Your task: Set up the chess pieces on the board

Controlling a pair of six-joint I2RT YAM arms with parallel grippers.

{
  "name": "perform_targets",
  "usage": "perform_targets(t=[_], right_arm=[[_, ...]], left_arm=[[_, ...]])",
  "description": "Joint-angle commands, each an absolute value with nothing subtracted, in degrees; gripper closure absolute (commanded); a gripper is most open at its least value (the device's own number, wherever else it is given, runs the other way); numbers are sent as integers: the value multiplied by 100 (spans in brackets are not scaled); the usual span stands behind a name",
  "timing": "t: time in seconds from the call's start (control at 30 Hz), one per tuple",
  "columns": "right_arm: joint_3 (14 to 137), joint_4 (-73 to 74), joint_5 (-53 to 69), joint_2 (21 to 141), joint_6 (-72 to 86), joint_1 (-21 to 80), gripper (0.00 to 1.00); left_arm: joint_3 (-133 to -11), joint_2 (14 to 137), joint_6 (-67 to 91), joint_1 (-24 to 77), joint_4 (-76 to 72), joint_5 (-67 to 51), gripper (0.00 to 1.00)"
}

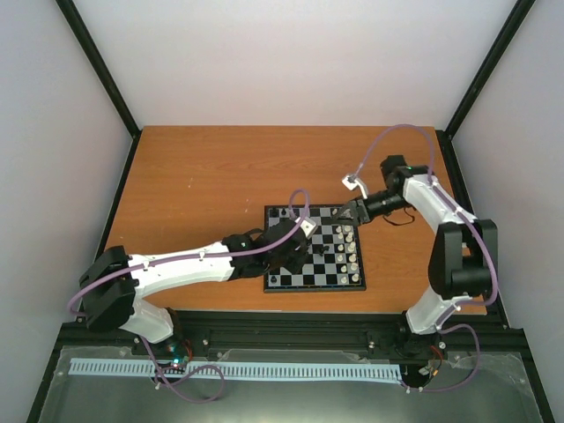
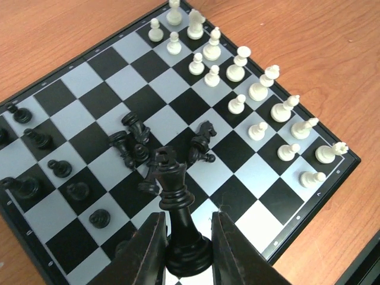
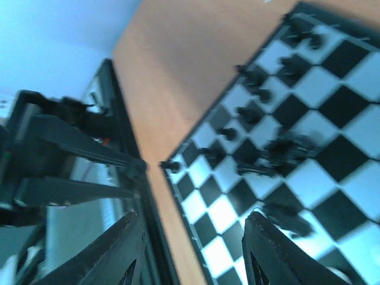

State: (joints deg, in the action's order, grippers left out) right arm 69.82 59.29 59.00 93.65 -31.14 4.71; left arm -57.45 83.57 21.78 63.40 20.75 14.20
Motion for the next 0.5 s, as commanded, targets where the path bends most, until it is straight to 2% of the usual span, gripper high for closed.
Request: perform_targets(t=[0.0, 0.47], right_arm=[[7439, 7001, 6917, 9738, -3724, 956, 54], [7510, 7123, 6846, 10257, -3785, 1681, 56]], left_arm=[[-5570, 8160, 1658, 6407, 1156, 1116, 84], [-5657, 8265, 1567, 6407, 1090, 905, 85]])
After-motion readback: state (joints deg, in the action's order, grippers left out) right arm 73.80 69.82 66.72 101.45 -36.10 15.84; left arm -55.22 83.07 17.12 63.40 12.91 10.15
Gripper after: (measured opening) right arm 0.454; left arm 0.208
